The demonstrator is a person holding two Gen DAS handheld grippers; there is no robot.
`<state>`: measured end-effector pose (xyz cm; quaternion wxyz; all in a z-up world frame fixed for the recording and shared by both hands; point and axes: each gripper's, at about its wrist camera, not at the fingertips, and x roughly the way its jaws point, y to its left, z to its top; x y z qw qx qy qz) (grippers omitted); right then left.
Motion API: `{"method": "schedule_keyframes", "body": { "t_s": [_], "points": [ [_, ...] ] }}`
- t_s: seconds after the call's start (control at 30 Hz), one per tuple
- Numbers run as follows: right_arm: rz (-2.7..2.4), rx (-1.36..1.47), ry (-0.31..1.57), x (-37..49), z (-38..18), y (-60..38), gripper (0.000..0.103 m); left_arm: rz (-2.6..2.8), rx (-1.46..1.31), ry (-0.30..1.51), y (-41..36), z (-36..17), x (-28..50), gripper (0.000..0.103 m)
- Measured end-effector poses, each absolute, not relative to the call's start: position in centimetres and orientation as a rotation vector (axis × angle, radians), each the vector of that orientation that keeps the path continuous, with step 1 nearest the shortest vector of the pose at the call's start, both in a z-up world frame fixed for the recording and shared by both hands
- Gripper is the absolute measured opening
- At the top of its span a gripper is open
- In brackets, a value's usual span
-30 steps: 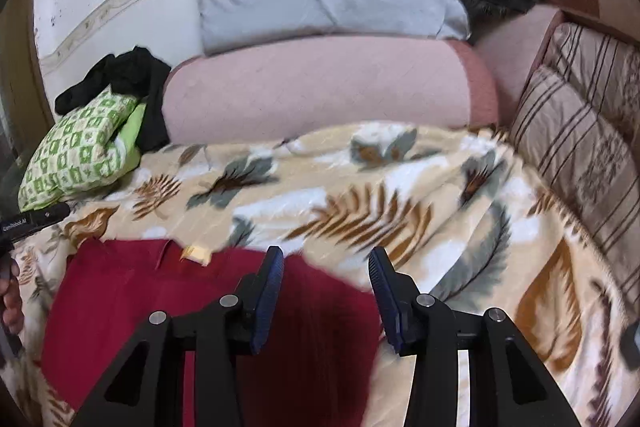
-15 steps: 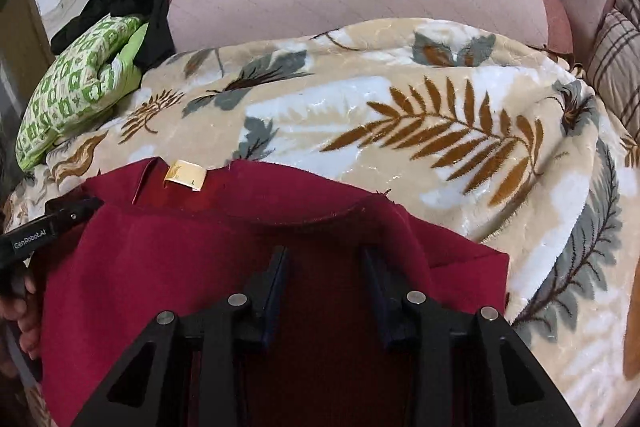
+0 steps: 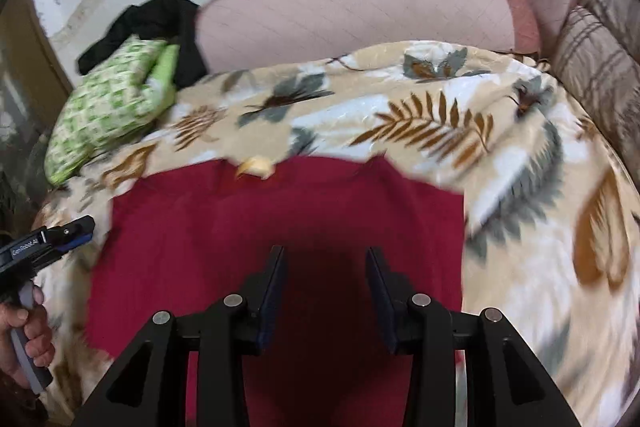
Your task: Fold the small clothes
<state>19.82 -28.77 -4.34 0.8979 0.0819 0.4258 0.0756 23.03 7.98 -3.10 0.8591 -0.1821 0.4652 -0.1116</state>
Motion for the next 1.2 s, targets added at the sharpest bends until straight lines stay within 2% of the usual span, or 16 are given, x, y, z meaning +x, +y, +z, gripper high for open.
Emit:
{"method": "schedule_keyframes", "body": {
  "t_s": [0.13,0.33,0.4,0.57,0.77,0.83,0.87,1.07,1.2],
  "points": [
    [0.208,0.102,0.875,11.2,-4.0,-25.6,0.043,-0.267,-0.385,0.968,7.3,-4.1,15.6,0.057],
    [0.235,0.108,0.839,2.9,-5.7,-24.5,0.046,-0.328,-0.567,1.039,7.0,-8.6,14.5,0.057],
    [0.207,0.135,0.873,1.9,-6.9,-25.0,0.046,-0.312,-0.659,1.060,7.5,-10.4,15.4,0.057],
    [0.179,0.203,0.873,1.8,-7.3,-26.2,0.046,-0.326,-0.988,0.972,9.4,-12.2,17.5,0.061],
    [0.191,0.137,0.938,2.9,-8.4,-24.9,0.046,-0.292,-0.998,0.921,8.6,-11.9,18.5,0.061],
    [0.193,0.139,0.953,3.1,-8.7,-24.9,0.046,-0.255,-0.973,0.891,8.4,-11.8,17.4,0.055],
    [0.191,0.149,0.957,3.2,-8.9,-25.1,0.046,-0.226,-0.967,0.891,8.5,-12.0,17.3,0.046],
    [0.195,0.172,0.974,3.4,-9.1,-25.4,0.046,-0.135,-0.985,0.898,9.2,-12.8,17.0,0.020],
    [0.194,0.172,0.993,3.6,-8.9,-25.6,0.046,-0.075,-0.884,0.899,8.1,-11.0,16.6,0.011]
  ]
}}
